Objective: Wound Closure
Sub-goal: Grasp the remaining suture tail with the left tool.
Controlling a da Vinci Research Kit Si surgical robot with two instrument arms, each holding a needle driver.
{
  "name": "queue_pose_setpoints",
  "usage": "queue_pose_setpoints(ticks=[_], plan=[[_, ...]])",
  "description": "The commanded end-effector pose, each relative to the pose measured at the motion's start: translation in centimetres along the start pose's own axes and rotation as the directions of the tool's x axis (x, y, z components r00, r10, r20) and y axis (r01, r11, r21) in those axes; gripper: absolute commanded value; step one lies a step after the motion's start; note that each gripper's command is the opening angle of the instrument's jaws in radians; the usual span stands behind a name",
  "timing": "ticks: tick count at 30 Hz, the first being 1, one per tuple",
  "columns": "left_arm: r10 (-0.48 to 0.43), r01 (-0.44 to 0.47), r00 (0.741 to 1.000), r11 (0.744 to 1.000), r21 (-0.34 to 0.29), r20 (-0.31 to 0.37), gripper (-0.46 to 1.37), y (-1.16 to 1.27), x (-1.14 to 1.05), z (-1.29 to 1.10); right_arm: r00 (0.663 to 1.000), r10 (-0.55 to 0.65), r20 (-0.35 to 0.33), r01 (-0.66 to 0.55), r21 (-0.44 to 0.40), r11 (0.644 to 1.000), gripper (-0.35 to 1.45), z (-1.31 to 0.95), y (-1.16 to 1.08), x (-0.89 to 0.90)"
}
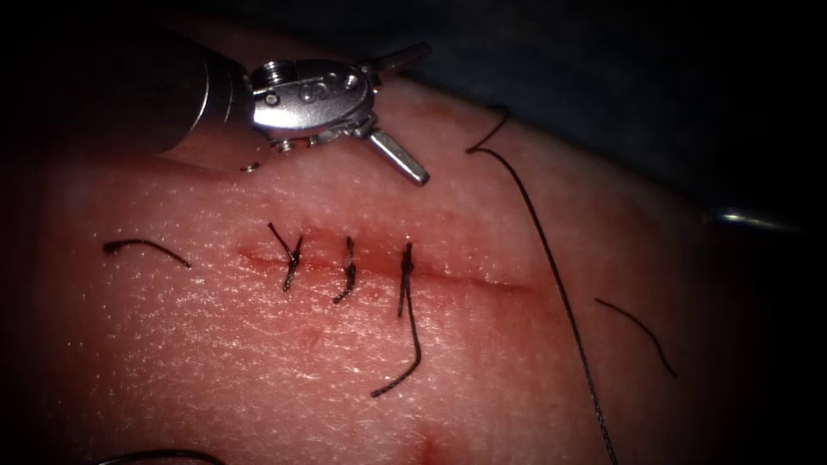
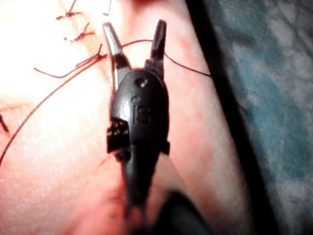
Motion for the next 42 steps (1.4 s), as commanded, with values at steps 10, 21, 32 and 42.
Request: queue_pose_setpoints(ticks=[10, 21, 32, 42], plan=[[-0.011, 0.011, 1.000, 1.000, 0.005, 0.025, 1.04, 0.44, -0.15, -0.65, 0.999, -0.017, 0.052, 0.008, 0.170, 0.985, 1.16, 0.66, -0.64, 0.02], [-0.054, 0.051, 0.997, 0.997, 0.059, 0.055, 0.91, 0.75, -0.08, -1.10, 0.972, -0.002, 0.237, -0.050, 0.214, 0.975, 1.13, 0.84, -0.86, -0.86], [-0.073, 0.068, 0.996, 0.994, 0.081, 0.060, 0.80, 0.87, 0.08, -1.06, 0.853, -0.041, 0.520, -0.076, 0.202, 0.976, 1.11, 0.54, -0.57, -1.72], [-0.071, 0.066, 0.996, 0.993, 0.093, 0.061, 0.74, 0.93, 0.06, -0.95, 0.850, 0.050, 0.524, -0.122, 0.103, 0.987, 1.11, 0.18, 0.20, -2.64]])
